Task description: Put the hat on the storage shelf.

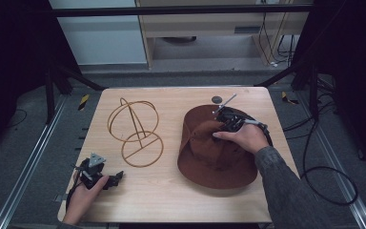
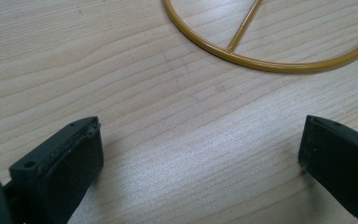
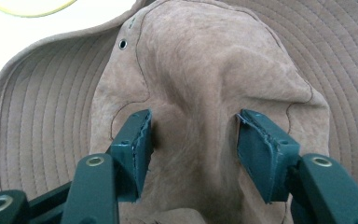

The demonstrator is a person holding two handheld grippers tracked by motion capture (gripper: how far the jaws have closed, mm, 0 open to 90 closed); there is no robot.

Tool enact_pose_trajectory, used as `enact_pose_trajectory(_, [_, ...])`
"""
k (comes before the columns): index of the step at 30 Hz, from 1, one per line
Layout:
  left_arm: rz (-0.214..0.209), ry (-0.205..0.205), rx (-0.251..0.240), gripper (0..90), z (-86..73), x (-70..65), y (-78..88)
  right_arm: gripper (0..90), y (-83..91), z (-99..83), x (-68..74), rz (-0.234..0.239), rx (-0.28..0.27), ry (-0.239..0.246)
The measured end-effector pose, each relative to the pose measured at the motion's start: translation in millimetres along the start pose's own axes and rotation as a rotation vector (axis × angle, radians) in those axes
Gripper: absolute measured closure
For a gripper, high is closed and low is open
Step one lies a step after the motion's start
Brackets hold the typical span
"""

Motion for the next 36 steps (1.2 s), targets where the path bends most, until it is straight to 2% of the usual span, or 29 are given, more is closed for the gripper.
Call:
enact_pose_trajectory(5, [-0.001, 0.0, 0.001, 0.0, 0.0, 0.0, 0.0, 44.0, -2.8, -1.0, -0.7, 0.003, 0.024, -0.018])
enact_pose_trajectory(9, [0.0, 0.001, 0.0, 0.0, 0.0, 0.0, 0.0, 47.9, -5.8, -1.8, -1.9, -0.001, 0.051, 0.0])
enact_pose_trajectory(11, [-0.001, 0.0, 0.0, 0.0, 0.0, 0.0, 0.0, 53.4, -6.3, -2.0, -1.5, 0.003, 0.065, -0.005])
enact_pose_trajectory(14, [0.0, -0.002, 0.001, 0.0, 0.0, 0.2, 0.1, 65.9, -6.7, -1.5, -1.3, 0.005, 0.075, 0.018])
enact_pose_trajectory(15, [0.0, -0.002, 0.001, 0.0, 0.0, 0.2, 0.1, 65.9, -6.7, -1.5, -1.3, 0.005, 0.075, 0.018])
enact_pose_trajectory(19, [0.001, -0.004, 0.0, 0.0, 0.0, 0.3, 0.0, 78.1, -8.1, -0.4, -0.4, -0.001, 0.093, 0.029])
enact_pose_trajectory(23, [0.0, -0.004, 0.001, 0.0, 0.0, 0.3, 0.1, 84.4, -8.3, 0.1, 0.4, -0.001, 0.103, 0.024])
enact_pose_trajectory(24, [0.0, -0.003, 0.001, 0.0, 0.0, 0.3, 0.1, 87.0, -7.6, 1.4, -0.4, -0.002, 0.098, 0.036])
enact_pose_trajectory(29, [0.0, -0.004, 0.001, 0.0, 0.0, 0.3, 0.1, 88.4, -2.9, 3.5, -0.4, 0.006, 0.088, 0.032])
enact_pose_trajectory(36, [0.001, -0.003, 0.0, 0.0, 0.0, 0.2, 0.1, 88.8, 12.7, 6.5, -0.9, 0.019, 0.044, 0.023])
Point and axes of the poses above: each handheld gripper's, and its own axes: y roughly backward along the jaws, z roughly out of its top, x roughly to its left, the point moved 7 cm from there along -y, roughly forward along the jaws, and after that the axes turned 6 degrees about -y, right-handed, at the moved point
